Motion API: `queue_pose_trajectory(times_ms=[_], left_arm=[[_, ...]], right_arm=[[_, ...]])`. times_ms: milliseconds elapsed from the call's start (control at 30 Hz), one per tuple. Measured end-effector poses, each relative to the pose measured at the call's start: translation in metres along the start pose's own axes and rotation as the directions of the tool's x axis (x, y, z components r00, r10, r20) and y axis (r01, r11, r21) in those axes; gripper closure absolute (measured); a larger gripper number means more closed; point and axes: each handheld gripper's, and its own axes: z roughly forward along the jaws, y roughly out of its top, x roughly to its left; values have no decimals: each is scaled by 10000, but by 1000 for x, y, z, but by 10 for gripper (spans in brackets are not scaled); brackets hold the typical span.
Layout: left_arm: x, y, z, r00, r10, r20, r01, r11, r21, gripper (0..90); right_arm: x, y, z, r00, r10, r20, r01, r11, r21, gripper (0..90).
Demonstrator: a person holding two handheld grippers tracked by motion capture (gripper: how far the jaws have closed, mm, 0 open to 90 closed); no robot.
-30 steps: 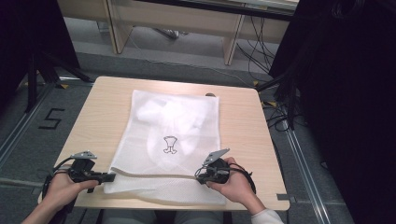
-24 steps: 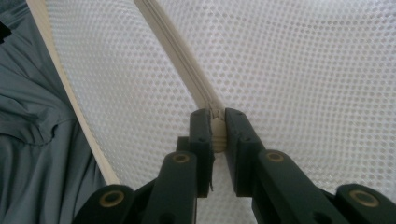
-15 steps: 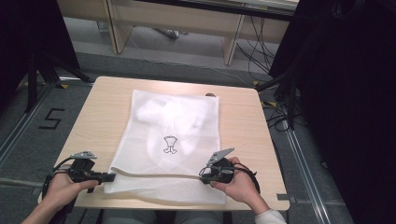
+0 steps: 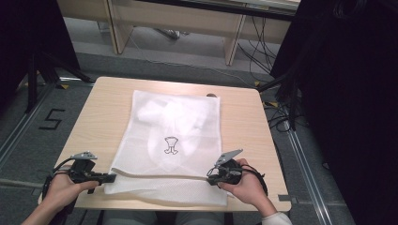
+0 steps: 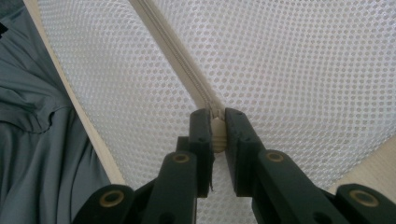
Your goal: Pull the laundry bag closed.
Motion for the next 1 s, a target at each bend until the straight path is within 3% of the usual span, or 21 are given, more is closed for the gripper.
queue_pose_trajectory(times_ms=[400,433,533,633,667,700,867,1000], left_arm=[[0,0,0,10000,-48,-41,48,10000,-2,861],[-1,-1,1,9999,-77,-83,75,9998,-188,861],[-1,0,0,9999,-60,-104,59,10000,-45,861],[0,0,0,10000,-49,-35,48,10000,-19,861],[0,0,0,10000,-22,-87,21,10000,-45,861],[-1,-1,1,10000,-50,-81,48,9997,-221,861],[0,0,0,10000,14,-75,-14,10000,-14,861],[0,0,0,10000,-7,-14,7,10000,-43,861]], right_arm=[[-9,-14,-7,9997,237,54,-237,9997,-18,825],[-10,-15,-8,9997,239,-6,-239,9997,51,825],[-12,-19,-9,9991,420,55,-420,9991,99,825],[-15,-22,-8,9997,243,40,-243,9997,54,825],[-14,-23,-9,9985,543,38,-544,9985,98,825],[-15,-23,-10,9986,531,81,-532,9984,186,825],[-18,-25,-9,9994,311,158,-314,9993,206,825],[-19,-28,-11,9984,555,121,-558,9980,292,825]])
